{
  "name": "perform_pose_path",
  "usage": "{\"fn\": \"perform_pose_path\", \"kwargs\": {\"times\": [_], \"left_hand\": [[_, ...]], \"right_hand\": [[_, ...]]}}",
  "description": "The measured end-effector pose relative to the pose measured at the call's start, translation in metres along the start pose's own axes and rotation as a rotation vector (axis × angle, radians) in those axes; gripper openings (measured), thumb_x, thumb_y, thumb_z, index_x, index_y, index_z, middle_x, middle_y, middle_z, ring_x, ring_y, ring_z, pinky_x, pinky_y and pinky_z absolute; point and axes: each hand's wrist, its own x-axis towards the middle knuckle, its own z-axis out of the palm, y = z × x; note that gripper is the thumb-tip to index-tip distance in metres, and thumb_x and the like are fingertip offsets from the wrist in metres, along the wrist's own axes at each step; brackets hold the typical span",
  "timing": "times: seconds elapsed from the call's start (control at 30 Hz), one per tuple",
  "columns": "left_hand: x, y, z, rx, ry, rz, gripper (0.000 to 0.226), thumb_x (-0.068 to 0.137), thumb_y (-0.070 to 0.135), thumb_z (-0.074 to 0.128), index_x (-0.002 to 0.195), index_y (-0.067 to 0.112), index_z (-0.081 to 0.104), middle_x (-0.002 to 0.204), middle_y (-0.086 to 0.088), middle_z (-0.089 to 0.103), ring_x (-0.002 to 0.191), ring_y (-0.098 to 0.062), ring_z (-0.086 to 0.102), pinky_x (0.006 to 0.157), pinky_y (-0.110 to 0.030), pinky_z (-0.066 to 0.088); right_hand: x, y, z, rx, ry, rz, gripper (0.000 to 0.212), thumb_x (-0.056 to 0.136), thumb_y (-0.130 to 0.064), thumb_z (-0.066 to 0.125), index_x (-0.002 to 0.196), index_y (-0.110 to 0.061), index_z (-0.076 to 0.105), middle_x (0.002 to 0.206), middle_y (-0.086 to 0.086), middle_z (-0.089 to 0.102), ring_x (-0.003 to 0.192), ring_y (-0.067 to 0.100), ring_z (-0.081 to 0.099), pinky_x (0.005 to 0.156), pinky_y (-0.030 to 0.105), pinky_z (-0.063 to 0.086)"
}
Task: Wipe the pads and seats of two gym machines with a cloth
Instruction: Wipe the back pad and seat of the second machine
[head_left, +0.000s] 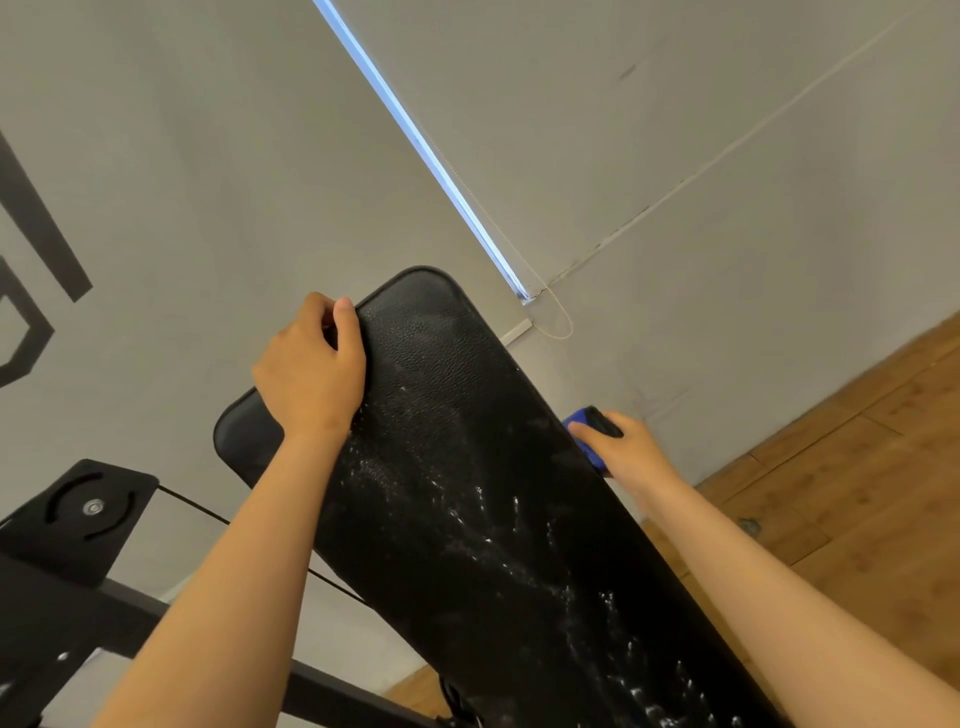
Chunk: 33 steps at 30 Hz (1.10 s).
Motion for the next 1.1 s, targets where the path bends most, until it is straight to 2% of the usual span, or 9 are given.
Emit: {"fn": "perform_pose_path", "kwargs": {"times": [0.07, 0.17, 0.33, 0.47, 0.57, 0.73, 0.83, 0.97, 1.1], "left_hand": [[0.000, -0.001, 0.000, -0.001, 0.008, 0.005, 0.027, 0.100, 0.035, 0.037, 0.080, 0.018, 0.044, 0.055, 0.006, 0.037, 0.050, -0.011, 0.029, 0.049, -0.033, 0.016], [0.000, 0.000, 0.001, 0.001, 0.011, 0.007, 0.027, 0.100, 0.035, 0.037, 0.080, 0.018, 0.044, 0.054, 0.006, 0.037, 0.051, -0.015, 0.031, 0.049, -0.033, 0.016], [0.000, 0.000, 0.002, -0.003, 0.012, 0.011, 0.027, 0.100, 0.035, 0.038, 0.080, 0.018, 0.044, 0.054, 0.007, 0.036, 0.049, -0.012, 0.029, 0.048, -0.032, 0.016], [0.000, 0.000, 0.001, 0.003, 0.004, 0.011, 0.027, 0.100, 0.035, 0.037, 0.080, 0.018, 0.044, 0.055, 0.007, 0.035, 0.049, -0.007, 0.029, 0.047, -0.027, 0.017], [0.000, 0.000, 0.001, 0.009, 0.005, 0.010, 0.027, 0.101, 0.036, 0.037, 0.081, 0.018, 0.044, 0.057, 0.005, 0.037, 0.050, -0.013, 0.029, 0.048, -0.030, 0.017], [0.000, 0.001, -0.001, 0.010, 0.017, 0.016, 0.025, 0.101, 0.035, 0.038, 0.082, 0.019, 0.044, 0.061, 0.003, 0.040, 0.056, -0.017, 0.032, 0.049, -0.033, 0.016], [0.000, 0.001, -0.002, 0.018, 0.016, 0.007, 0.025, 0.101, 0.034, 0.037, 0.082, 0.019, 0.043, 0.060, 0.004, 0.038, 0.057, -0.017, 0.032, 0.050, -0.035, 0.014], [-0.001, 0.002, -0.001, 0.025, 0.019, -0.001, 0.026, 0.101, 0.035, 0.037, 0.082, 0.018, 0.044, 0.063, 0.002, 0.041, 0.060, -0.019, 0.034, 0.054, -0.035, 0.014], [-0.001, 0.001, 0.000, 0.018, 0.027, 0.002, 0.027, 0.100, 0.035, 0.037, 0.082, 0.018, 0.046, 0.063, 0.000, 0.043, 0.059, -0.019, 0.034, 0.055, -0.035, 0.013]], "right_hand": [[-0.009, 0.021, -0.007, -0.011, 0.039, 0.052, 0.016, 0.090, -0.030, 0.063, 0.095, -0.015, 0.063, 0.094, 0.012, 0.067, 0.091, 0.026, 0.064, 0.082, 0.037, 0.053], [-0.022, 0.044, -0.011, 0.015, 0.132, 0.078, 0.019, 0.088, -0.032, 0.065, 0.093, -0.015, 0.064, 0.090, 0.011, 0.067, 0.088, 0.027, 0.065, 0.079, 0.040, 0.056], [-0.027, 0.024, -0.002, 0.088, 0.201, -0.012, 0.014, 0.088, -0.029, 0.066, 0.094, -0.017, 0.064, 0.090, 0.009, 0.065, 0.087, 0.024, 0.063, 0.072, 0.031, 0.051], [-0.030, -0.010, 0.010, 0.129, 0.194, -0.136, 0.010, 0.089, -0.027, 0.065, 0.081, -0.028, 0.058, 0.085, 0.004, 0.062, 0.079, 0.015, 0.059, 0.072, 0.031, 0.051], [-0.033, -0.011, 0.011, 0.120, 0.191, -0.161, 0.008, 0.089, -0.028, 0.064, 0.084, -0.028, 0.058, 0.084, 0.002, 0.061, 0.079, 0.014, 0.059, 0.065, 0.022, 0.049], [-0.042, 0.015, 0.002, 0.076, 0.210, -0.107, 0.010, 0.089, -0.028, 0.064, 0.084, -0.030, 0.056, 0.085, 0.002, 0.061, 0.082, 0.015, 0.059, 0.066, 0.021, 0.048], [-0.052, 0.038, -0.010, 0.034, 0.211, -0.044, 0.009, 0.090, -0.028, 0.063, 0.083, -0.024, 0.058, 0.087, 0.009, 0.063, 0.080, 0.018, 0.060, 0.065, 0.023, 0.048], [-0.061, 0.067, -0.023, 0.003, 0.219, 0.048, 0.014, 0.089, -0.026, 0.063, 0.089, -0.012, 0.063, 0.087, 0.016, 0.064, 0.086, 0.032, 0.062, 0.067, 0.029, 0.047], [-0.058, 0.063, -0.022, 0.023, 0.226, 0.050, 0.009, 0.090, -0.024, 0.064, 0.086, -0.016, 0.062, 0.088, 0.014, 0.064, 0.084, 0.027, 0.061, 0.067, 0.029, 0.047]]}}
